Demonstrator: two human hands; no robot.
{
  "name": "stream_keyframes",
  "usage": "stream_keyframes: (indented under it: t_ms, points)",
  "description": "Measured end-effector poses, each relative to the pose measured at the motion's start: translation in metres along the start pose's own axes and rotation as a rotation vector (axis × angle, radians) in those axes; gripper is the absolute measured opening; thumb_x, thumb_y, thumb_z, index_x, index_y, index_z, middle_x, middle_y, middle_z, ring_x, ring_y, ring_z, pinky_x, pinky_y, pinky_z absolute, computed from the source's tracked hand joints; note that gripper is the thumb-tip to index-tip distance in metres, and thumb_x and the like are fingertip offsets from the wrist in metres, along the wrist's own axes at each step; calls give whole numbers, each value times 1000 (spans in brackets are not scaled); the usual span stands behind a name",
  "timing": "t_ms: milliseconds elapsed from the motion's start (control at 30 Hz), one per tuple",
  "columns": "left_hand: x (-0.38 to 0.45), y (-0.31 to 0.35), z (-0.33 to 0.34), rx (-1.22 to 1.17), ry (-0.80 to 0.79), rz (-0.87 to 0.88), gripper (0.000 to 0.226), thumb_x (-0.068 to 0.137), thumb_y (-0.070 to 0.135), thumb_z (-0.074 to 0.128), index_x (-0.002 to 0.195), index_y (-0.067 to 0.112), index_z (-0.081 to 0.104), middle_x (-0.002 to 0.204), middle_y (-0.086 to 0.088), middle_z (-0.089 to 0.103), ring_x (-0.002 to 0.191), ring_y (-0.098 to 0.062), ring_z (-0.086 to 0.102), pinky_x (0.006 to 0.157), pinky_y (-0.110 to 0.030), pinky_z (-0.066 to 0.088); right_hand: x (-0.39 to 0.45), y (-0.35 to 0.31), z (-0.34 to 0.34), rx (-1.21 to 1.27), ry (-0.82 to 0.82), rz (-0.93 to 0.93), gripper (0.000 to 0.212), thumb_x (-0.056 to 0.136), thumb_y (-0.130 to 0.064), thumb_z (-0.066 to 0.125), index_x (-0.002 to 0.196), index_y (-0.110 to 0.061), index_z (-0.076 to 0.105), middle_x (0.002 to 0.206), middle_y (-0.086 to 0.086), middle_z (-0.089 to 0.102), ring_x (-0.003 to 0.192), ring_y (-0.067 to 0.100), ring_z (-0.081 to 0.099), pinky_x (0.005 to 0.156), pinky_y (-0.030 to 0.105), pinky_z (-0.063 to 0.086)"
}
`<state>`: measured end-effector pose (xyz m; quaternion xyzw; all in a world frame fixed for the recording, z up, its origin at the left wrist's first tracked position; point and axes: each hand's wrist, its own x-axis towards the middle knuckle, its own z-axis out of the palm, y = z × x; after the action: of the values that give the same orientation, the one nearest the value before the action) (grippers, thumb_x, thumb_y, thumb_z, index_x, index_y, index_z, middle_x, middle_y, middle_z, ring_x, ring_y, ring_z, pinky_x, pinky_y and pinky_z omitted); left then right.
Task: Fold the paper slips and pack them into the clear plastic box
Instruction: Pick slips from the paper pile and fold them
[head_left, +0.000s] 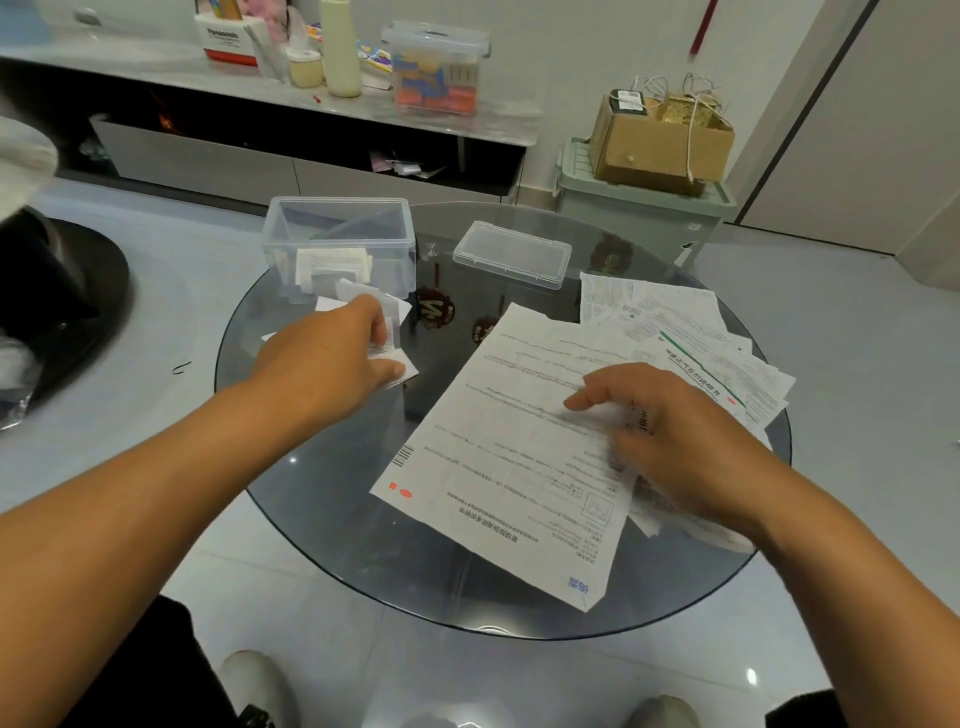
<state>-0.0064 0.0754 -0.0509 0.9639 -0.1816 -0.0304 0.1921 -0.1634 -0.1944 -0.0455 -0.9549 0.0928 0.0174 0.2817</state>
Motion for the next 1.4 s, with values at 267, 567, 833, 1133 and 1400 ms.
stream_keyframes:
  t_ms: [267,567,833,1133,1400]
  points:
    - [-16,31,2,-101,-58,318,26,96,30,66,118,36,54,96,14,58,79,-10,58,65,-21,44,-17,12,-18,-106,-205,-47,60,87,-23,79,128,-57,50,125,-47,28,117,-9,28,100,19,41]
    - [-15,36,21,-83,-291,351,38,91,46,68,128,43,62,125,21,52,89,-1,59,75,-21,48,-22,14,-6,-212,-25,-160,55,73,-74,59,125,-57,59,156,-19,40,145,11,30,118,36,24]
    - [-20,40,7,-188,-365,436,62,88,77,37,107,32,74,112,7,66,103,-15,62,93,-43,51,-19,21,1,-17,36,-262,19,93,-13,71,98,-30,77,100,-17,74,100,6,61,95,35,49]
    - [-24,39,0,-539,-685,456,48,96,59,27,134,49,55,127,43,56,122,20,47,99,-3,35,-20,33,-32,499,-64,67,24,99,-21,63,121,-25,72,115,-13,77,107,9,73,99,33,53]
    - [-22,52,21,-611,-545,359,63,85,31,80,137,39,46,114,18,74,103,-4,71,96,-26,50,-15,31,-15,503,52,220,29,89,-28,79,117,-31,73,106,-19,77,95,5,75,94,36,60]
